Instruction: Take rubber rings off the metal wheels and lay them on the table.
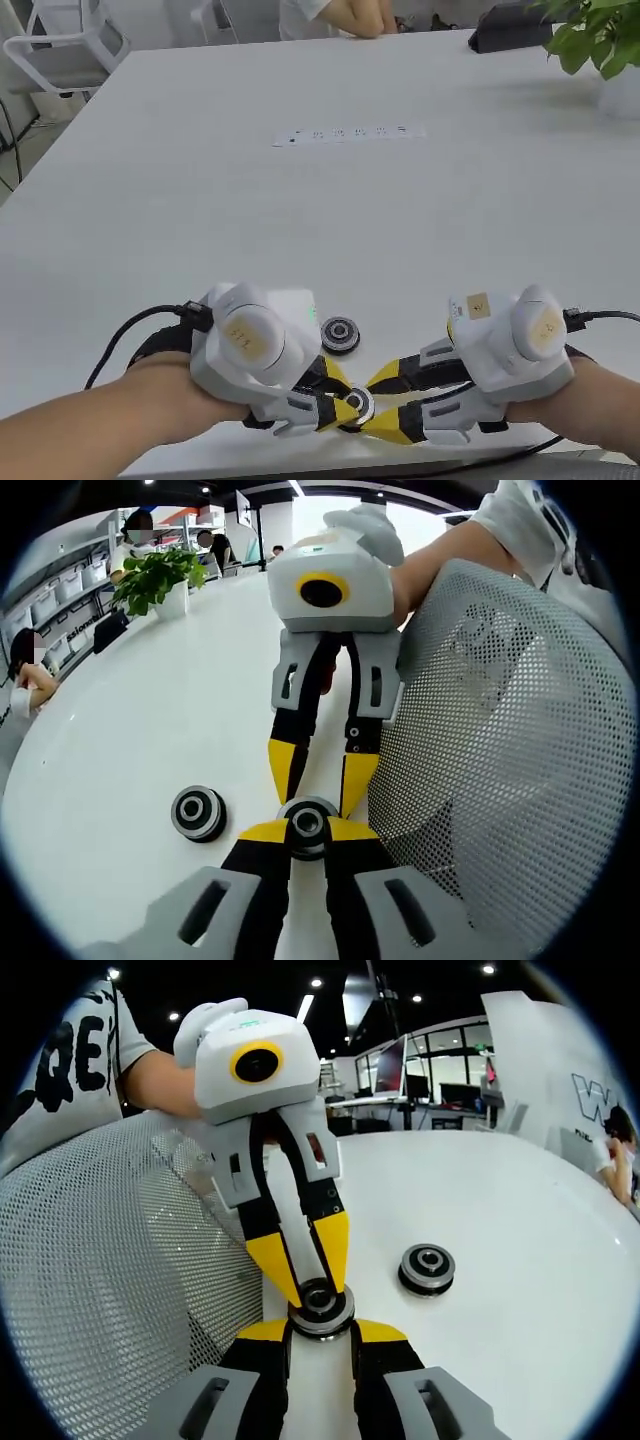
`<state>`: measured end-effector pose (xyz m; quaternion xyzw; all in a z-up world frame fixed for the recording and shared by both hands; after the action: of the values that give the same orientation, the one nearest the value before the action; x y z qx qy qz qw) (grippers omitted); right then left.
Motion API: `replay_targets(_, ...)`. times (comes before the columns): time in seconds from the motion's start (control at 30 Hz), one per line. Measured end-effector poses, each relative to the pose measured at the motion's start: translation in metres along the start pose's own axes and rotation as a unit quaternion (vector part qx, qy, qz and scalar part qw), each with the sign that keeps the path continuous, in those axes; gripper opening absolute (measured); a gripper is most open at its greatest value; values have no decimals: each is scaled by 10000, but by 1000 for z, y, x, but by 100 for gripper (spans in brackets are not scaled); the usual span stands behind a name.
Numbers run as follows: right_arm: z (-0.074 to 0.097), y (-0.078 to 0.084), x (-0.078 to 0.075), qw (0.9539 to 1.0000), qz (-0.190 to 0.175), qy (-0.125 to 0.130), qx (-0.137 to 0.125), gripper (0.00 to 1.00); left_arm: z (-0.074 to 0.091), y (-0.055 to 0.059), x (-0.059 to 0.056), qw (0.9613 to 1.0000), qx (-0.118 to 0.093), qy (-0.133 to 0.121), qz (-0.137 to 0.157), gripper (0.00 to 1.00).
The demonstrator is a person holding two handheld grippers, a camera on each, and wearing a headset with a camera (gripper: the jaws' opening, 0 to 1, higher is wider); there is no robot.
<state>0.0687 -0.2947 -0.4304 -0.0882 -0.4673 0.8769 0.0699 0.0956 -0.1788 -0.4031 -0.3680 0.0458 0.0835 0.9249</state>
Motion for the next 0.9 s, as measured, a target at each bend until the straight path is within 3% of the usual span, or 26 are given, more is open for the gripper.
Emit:
replay_targets(0.4, 4, 2, 0, 9998, 86, 16, 170, 12, 0, 0, 0, 10000, 0, 0, -26, 7)
replay_targets(0.9, 5, 3, 1, 9996, -178, 42, 226, 0, 1, 1, 1, 10000, -6, -10, -45, 7)
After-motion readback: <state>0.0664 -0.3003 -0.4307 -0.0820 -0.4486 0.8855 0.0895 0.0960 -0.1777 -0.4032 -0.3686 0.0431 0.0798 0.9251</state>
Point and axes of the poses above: the centre of the closed fingertips' face, and the gripper's own axes: z roughly backward along the fingers, x roughly to its left, y roughly out of its underside, the point moved 8 cm from there along z, roughly backward along the fingers, and after that the axes turned 15 degrees about z, right-handed, at the moved point
